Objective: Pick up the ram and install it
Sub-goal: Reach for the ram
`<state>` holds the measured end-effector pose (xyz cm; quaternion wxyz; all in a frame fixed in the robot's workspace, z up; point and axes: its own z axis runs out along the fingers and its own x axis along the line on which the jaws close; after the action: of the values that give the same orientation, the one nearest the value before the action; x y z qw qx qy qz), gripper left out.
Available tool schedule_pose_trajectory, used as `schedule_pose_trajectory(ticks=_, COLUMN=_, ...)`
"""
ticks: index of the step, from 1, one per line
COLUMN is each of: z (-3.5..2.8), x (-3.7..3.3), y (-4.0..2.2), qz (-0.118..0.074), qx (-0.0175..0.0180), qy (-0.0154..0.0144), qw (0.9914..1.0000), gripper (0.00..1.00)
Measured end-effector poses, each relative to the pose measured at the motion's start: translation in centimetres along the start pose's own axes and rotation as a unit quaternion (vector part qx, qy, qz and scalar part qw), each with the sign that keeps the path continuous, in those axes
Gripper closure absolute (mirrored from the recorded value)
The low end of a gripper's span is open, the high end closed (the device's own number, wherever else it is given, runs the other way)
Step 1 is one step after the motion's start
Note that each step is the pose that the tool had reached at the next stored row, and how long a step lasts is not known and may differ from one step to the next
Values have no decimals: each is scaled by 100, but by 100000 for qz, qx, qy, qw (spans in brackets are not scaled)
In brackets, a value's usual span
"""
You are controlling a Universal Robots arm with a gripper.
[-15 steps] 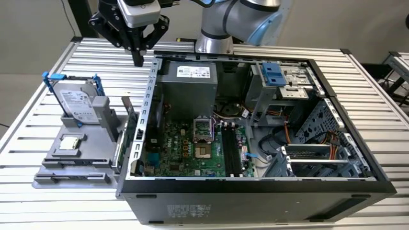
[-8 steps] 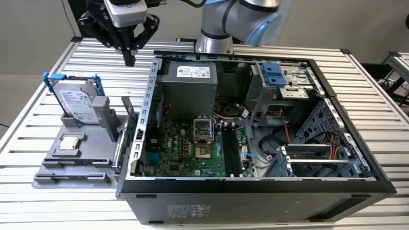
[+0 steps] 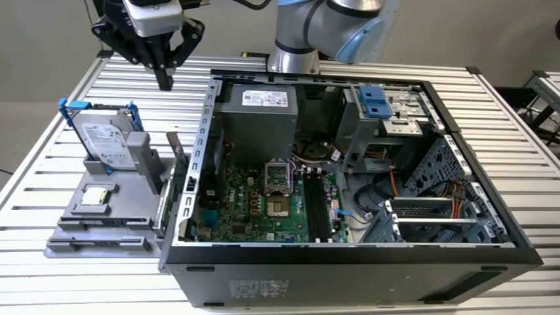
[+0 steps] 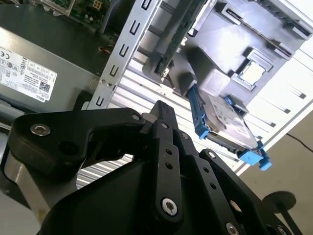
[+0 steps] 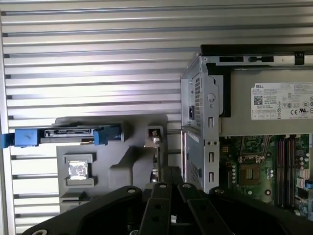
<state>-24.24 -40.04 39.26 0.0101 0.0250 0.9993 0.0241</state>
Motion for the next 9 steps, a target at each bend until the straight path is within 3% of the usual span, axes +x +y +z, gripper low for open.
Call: schedule_pose_trajectory(ticks=9, z=-4, x=204, y=-10, qz=-2, qx=-2, qy=-3, qw=100000, gripper=100)
